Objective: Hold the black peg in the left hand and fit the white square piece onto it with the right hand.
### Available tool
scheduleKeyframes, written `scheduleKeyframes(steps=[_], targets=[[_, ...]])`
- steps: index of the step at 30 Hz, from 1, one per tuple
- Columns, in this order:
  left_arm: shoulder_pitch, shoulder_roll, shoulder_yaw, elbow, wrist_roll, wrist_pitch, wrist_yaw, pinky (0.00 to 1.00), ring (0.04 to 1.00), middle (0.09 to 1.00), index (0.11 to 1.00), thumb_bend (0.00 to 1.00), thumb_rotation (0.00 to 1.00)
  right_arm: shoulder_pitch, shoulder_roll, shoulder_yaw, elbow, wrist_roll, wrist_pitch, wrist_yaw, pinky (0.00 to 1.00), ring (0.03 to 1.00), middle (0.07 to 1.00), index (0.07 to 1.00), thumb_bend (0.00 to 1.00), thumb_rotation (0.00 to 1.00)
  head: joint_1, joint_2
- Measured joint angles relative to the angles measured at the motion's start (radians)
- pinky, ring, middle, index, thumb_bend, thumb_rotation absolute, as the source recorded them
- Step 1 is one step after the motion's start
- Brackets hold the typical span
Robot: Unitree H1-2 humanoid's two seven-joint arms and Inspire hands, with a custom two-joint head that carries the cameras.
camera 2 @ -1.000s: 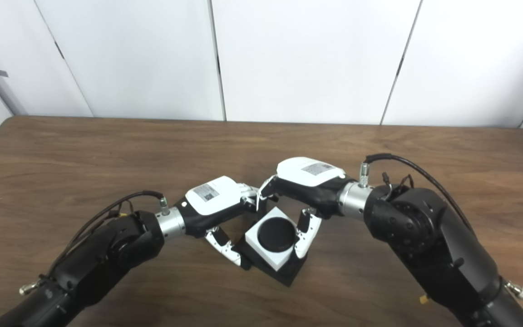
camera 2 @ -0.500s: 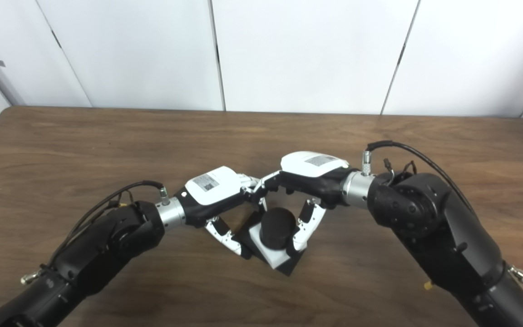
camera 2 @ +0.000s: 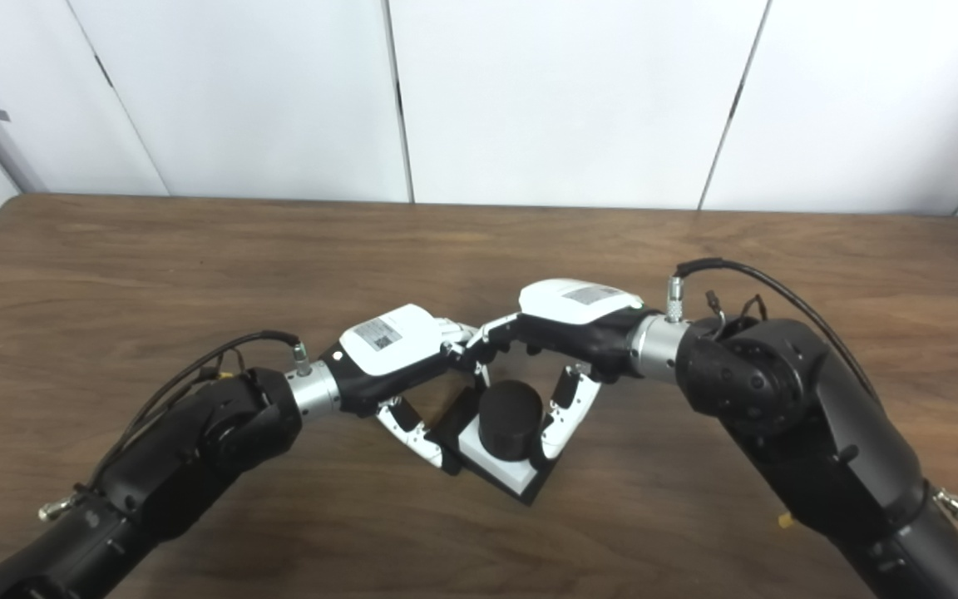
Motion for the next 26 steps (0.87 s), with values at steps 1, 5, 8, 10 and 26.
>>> scheduleKeyframes(steps=[1,5,8,10,26], targets=[[0.000,0.000,0.000,0.000,0.000,0.000,0.000,0.82,0.869,0.903,0.491,0.52,0.07,0.002,-0.001,-0.007,0.000,0.004,0.000,0.000,0.72,0.839,0.856,0.796,0.91,0.20,0.000,0.000],[0.000,0.000,0.001,0.000,0.000,0.000,-0.001,0.83,0.870,0.907,0.492,0.52,0.07,0.004,-0.006,-0.042,-0.001,0.010,0.005,-0.002,0.72,0.839,0.850,0.790,0.87,0.14,-0.011,0.000],[0.000,0.000,0.001,0.000,0.000,0.000,-0.001,0.83,0.870,0.904,0.492,0.52,0.07,0.015,-0.008,-0.094,-0.001,0.025,0.004,-0.033,0.64,0.774,0.794,0.746,0.82,0.09,-0.014,-0.002],[0.000,0.000,0.001,0.000,0.000,-0.001,0.000,0.82,0.862,0.899,0.492,0.52,0.07,0.040,-0.004,-0.149,-0.002,0.042,-0.006,-0.093,0.60,0.733,0.758,0.711,0.75,0.05,-0.017,0.000],[0.005,0.002,0.011,0.002,0.000,-0.013,0.001,0.81,0.864,0.899,0.492,0.52,0.07,0.263,0.083,-0.369,0.053,0.102,-0.112,-0.496,0.60,0.730,0.755,0.646,0.66,0.00,-0.026,-0.002]])
